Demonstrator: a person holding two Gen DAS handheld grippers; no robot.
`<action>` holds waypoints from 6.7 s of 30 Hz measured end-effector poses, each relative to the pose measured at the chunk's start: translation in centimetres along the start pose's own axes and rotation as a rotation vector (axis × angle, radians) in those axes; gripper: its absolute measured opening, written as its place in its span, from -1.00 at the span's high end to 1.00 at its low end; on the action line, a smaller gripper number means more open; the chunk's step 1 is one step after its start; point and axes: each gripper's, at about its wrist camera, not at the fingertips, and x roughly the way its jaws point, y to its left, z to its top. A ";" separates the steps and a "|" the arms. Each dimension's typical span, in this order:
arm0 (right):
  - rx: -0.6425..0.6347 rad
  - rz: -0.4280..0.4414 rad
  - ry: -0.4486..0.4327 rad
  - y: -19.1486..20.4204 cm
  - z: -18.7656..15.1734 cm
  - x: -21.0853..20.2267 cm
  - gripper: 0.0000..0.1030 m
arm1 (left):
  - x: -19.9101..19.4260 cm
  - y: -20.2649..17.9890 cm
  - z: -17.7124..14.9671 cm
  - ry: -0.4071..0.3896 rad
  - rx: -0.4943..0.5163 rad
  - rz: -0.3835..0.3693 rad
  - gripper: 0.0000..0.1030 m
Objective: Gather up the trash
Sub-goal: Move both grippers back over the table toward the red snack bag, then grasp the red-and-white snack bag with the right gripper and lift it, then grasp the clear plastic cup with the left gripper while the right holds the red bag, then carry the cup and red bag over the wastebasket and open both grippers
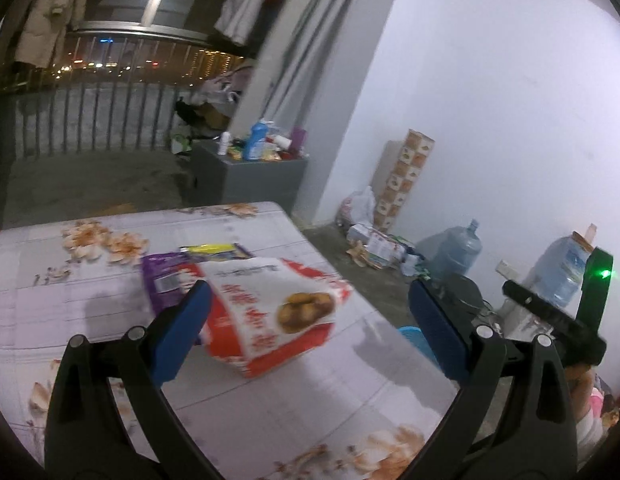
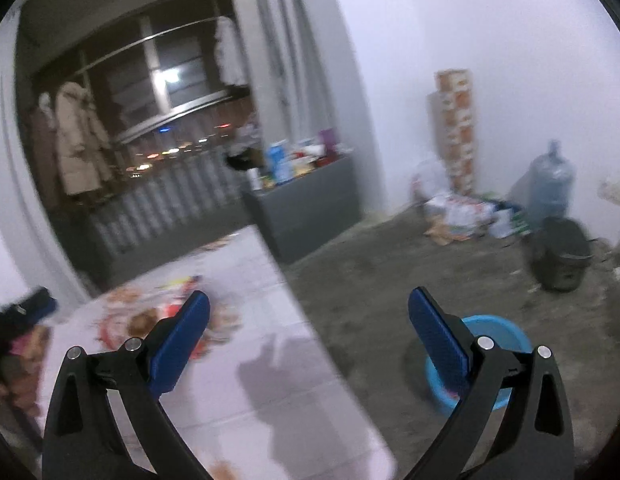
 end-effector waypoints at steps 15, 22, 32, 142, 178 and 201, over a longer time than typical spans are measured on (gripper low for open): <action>0.308 0.385 0.364 6.2 -1.9 10.4 -0.61 | 0.8 7.5 -0.6 0.011 -0.141 0.020 -0.44; 0.501 0.394 0.536 9.7 -4.0 15.7 -0.60 | 4.5 9.3 -0.5 0.108 -0.149 0.068 -0.05; 0.587 0.341 0.617 11.4 -5.6 19.0 -0.36 | 6.2 9.9 -2.3 0.208 -0.139 0.037 0.27; 0.300 0.275 0.375 -5.4 -6.8 8.7 0.60 | 18.8 -11.0 -3.5 0.382 0.273 -0.010 0.35; 0.465 0.316 0.196 -9.7 -6.2 3.5 0.60 | 13.9 -10.7 -3.6 0.336 0.301 0.069 0.92; 0.439 -0.173 0.098 -20.0 -5.5 -0.7 0.60 | 23.5 -26.1 -4.3 0.403 0.494 -0.162 0.92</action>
